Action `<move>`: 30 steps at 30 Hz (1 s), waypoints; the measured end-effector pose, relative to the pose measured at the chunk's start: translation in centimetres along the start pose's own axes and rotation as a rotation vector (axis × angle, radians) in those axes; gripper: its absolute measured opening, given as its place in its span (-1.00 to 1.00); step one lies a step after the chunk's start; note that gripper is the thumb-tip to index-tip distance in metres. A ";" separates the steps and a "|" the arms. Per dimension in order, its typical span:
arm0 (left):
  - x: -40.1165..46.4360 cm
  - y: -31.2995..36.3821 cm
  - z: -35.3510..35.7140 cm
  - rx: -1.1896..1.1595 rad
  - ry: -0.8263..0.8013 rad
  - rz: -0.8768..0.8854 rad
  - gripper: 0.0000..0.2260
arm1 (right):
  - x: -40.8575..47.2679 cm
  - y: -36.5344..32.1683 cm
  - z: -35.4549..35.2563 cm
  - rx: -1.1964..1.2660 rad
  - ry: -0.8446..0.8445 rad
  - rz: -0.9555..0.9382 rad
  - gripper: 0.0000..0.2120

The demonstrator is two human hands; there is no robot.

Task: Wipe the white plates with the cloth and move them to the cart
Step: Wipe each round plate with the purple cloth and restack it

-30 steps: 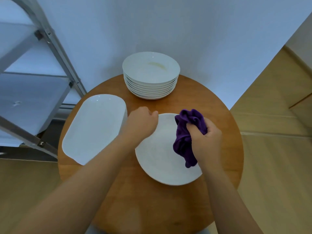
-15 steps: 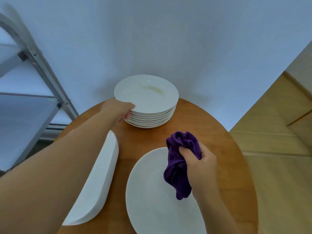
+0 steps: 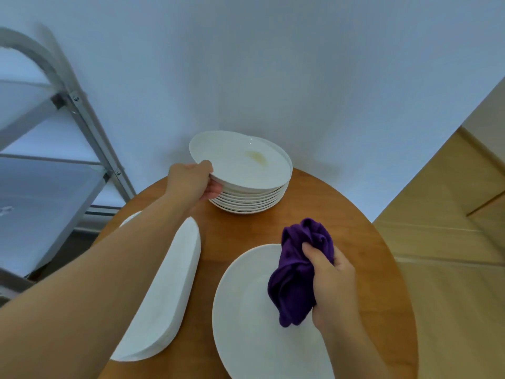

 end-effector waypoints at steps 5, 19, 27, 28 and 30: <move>-3.3 -0.9 -2.5 0.002 -0.023 0.004 -0.86 | -1.2 -0.9 0.1 0.108 -0.033 0.130 -0.84; -20.7 -6.4 -11.7 0.055 -0.178 0.071 -0.79 | -10.5 0.0 -7.9 0.148 -0.058 0.298 -0.83; -24.5 -9.9 -14.6 -0.573 -0.535 -0.623 -0.62 | -15.1 2.4 -12.7 0.007 -0.107 0.365 -0.71; -24.8 -10.6 -14.9 -0.583 -0.521 -0.680 -0.66 | -15.6 2.8 -12.9 0.006 -0.111 0.391 -0.71; -25.4 -11.3 -15.7 -0.566 -0.452 -0.679 -0.76 | -16.4 3.4 -13.1 -0.013 -0.131 0.411 -0.71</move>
Point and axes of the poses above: each hand's wrist, its own x-axis towards the middle knuckle, its own z-axis out of the palm, y = z × x, the point moved 4 cm from there along x, towards the middle knuckle, and after that the axes turned 12 degrees about y, right-handed, at the moved point
